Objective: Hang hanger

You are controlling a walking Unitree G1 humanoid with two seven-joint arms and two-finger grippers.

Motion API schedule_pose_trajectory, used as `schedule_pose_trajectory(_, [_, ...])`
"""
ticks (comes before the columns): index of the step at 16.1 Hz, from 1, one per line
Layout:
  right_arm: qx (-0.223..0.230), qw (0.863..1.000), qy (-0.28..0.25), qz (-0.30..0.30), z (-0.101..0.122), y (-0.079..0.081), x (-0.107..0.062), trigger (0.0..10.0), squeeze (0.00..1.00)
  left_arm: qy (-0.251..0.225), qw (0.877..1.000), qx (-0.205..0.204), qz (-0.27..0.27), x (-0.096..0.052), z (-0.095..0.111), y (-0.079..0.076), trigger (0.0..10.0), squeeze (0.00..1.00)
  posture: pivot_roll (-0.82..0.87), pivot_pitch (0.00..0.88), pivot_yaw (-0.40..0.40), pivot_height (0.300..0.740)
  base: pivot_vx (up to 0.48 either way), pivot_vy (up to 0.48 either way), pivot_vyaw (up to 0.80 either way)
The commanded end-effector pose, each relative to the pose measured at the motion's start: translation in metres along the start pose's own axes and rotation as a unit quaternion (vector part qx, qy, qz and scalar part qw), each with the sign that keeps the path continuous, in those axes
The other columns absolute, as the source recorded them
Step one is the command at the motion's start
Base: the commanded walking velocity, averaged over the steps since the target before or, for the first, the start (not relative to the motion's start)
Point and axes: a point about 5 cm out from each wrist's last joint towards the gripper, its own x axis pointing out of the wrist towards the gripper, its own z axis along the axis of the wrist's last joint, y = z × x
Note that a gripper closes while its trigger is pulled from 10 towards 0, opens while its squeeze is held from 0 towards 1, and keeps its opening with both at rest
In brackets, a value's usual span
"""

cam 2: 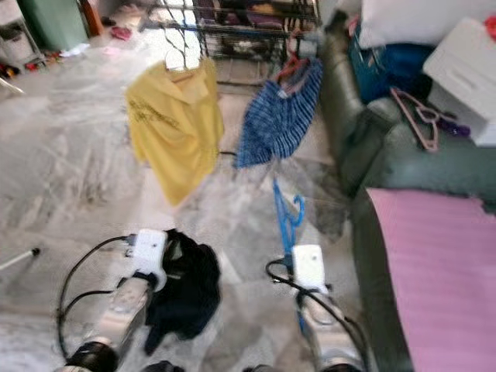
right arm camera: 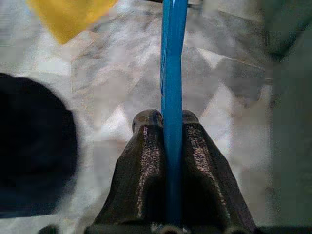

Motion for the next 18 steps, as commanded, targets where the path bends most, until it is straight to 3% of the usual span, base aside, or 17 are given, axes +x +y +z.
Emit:
schedule_pose_trajectory(1, [-0.003,1.000,0.002,-0.008,-0.001,-0.006,-0.001,10.0,0.00,-0.014,1.000,-0.002,-0.005,0.002,0.007,-0.004,10.0,0.00,-0.09,0.140,-0.020,0.740,0.000,-0.341,0.00])
schedule_pose_trajectory(8, [0.028,0.999,0.012,-0.028,-0.011,-0.012,-0.007,10.0,0.00,-0.002,1.000,-0.024,-0.012,0.001,0.002,0.003,10.0,0.00,-0.10,0.158,-0.003,0.740,0.000,-0.049,0.00])
schedule_pose_trajectory(18, [0.034,0.999,0.013,-0.037,-0.013,-0.013,-0.009,10.0,0.00,0.001,1.000,-0.018,-0.024,0.003,0.003,0.001,10.0,0.00,-0.11,0.160,0.008,0.740,0.000,0.476,0.00])
